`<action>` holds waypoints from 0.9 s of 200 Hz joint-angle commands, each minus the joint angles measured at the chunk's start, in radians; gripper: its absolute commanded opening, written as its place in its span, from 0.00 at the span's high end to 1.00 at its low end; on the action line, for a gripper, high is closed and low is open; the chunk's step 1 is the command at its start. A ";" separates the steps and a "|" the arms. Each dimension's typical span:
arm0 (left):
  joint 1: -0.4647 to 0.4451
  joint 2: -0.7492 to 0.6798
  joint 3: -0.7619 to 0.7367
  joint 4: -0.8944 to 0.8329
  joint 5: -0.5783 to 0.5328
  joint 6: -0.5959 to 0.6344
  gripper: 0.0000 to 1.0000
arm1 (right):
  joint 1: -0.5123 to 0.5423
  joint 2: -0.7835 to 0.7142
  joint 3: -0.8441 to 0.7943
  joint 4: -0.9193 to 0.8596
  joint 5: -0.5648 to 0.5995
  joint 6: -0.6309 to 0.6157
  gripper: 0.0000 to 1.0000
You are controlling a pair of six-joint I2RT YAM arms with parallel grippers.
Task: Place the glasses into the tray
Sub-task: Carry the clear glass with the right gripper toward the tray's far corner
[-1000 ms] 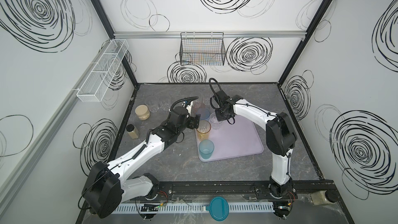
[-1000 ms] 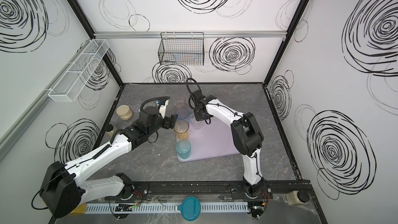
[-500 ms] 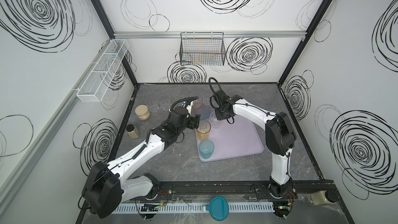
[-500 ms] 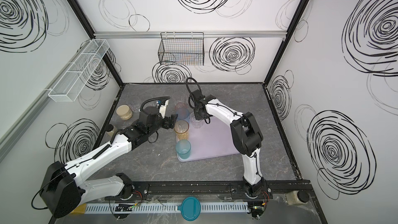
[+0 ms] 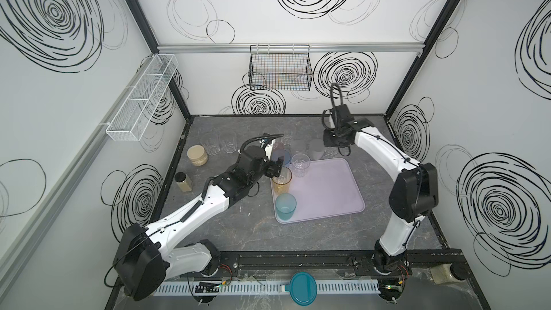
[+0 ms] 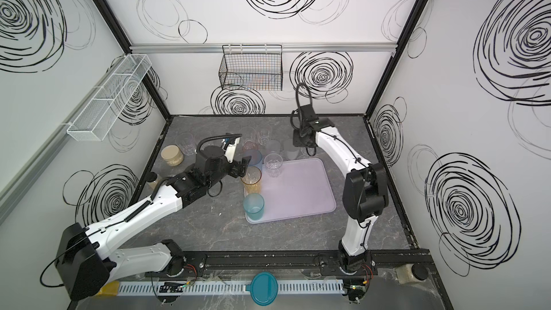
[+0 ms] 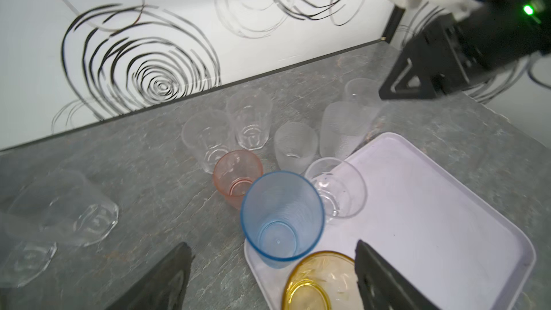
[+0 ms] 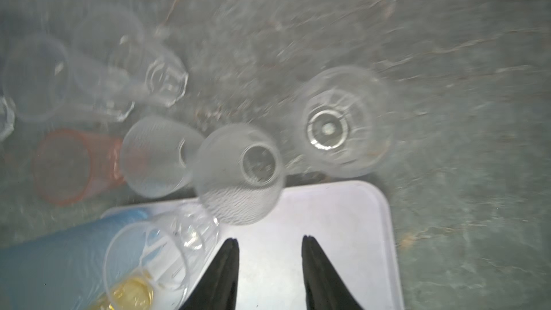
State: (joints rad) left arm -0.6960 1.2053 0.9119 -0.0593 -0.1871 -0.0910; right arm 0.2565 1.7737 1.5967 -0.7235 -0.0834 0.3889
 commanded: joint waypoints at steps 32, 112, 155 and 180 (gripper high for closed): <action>-0.119 0.163 0.138 0.054 0.078 0.037 0.11 | -0.188 0.010 -0.072 0.117 -0.095 0.102 0.56; -0.191 0.330 0.217 0.058 0.101 0.030 0.10 | -0.198 0.153 -0.055 0.162 -0.143 0.112 0.58; -0.190 0.323 0.199 0.061 0.089 0.036 0.10 | -0.191 0.196 -0.053 0.188 -0.151 0.125 0.62; -0.189 0.321 0.190 0.064 0.086 0.038 0.10 | -0.180 0.223 -0.047 0.196 -0.149 0.128 0.65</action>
State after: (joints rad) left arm -0.8883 1.5356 1.0916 -0.0357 -0.0917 -0.0666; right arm 0.0605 1.9720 1.5394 -0.5446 -0.2375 0.5003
